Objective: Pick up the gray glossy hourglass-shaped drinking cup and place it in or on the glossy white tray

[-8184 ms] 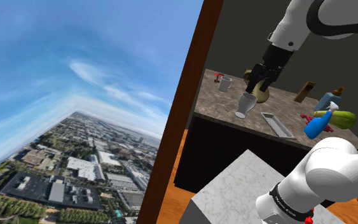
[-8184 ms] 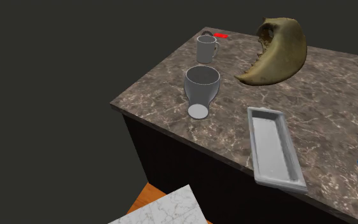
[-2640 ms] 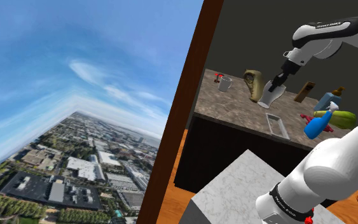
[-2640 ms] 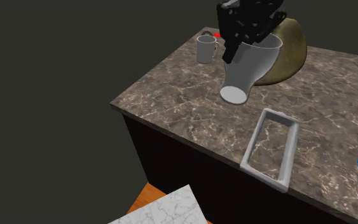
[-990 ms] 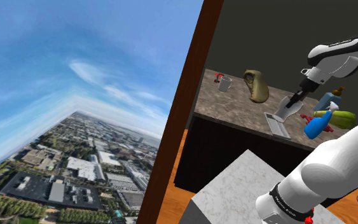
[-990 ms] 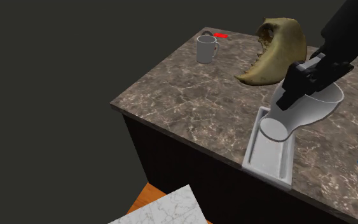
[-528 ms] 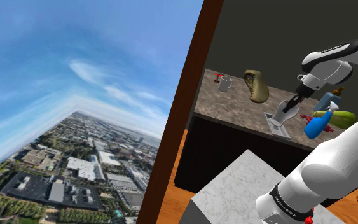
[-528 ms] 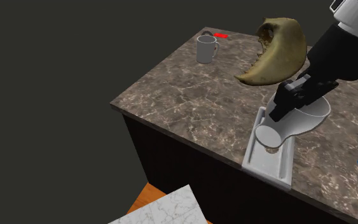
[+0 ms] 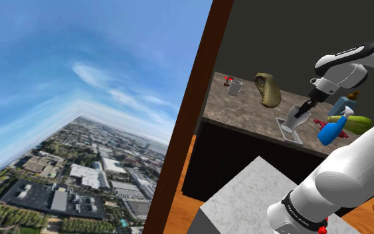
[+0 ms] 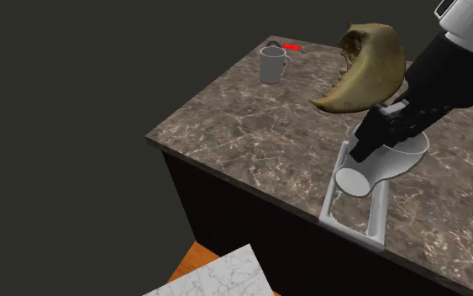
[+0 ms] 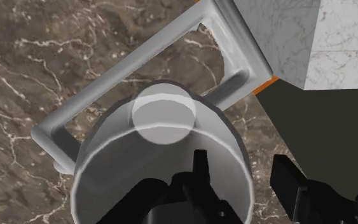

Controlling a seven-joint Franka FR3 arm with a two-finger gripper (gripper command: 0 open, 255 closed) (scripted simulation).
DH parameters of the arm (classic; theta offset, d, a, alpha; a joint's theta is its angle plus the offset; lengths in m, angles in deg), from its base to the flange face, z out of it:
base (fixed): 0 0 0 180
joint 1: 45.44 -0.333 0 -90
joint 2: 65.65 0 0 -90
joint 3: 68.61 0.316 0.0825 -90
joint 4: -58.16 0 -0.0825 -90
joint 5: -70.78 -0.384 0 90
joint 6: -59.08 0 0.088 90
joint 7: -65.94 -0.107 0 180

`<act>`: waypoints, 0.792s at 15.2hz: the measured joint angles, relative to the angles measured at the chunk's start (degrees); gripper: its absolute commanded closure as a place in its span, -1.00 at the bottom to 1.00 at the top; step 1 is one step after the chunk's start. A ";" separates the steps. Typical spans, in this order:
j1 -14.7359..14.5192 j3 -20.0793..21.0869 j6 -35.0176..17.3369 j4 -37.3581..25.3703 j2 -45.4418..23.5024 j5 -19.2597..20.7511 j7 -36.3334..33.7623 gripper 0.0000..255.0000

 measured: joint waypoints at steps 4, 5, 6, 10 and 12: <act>0.00 0.00 0.00 -0.01 0.01 0.00 0.00 -1.00; 0.00 0.00 0.00 -0.01 0.01 0.00 0.00 -1.00; 0.16 0.13 0.79 -0.59 0.45 0.44 -0.25 -1.00; 0.85 1.11 6.02 -4.66 2.70 2.48 -1.85 -1.00; 0.99 1.32 6.93 -5.32 3.11 2.84 -2.15 -1.00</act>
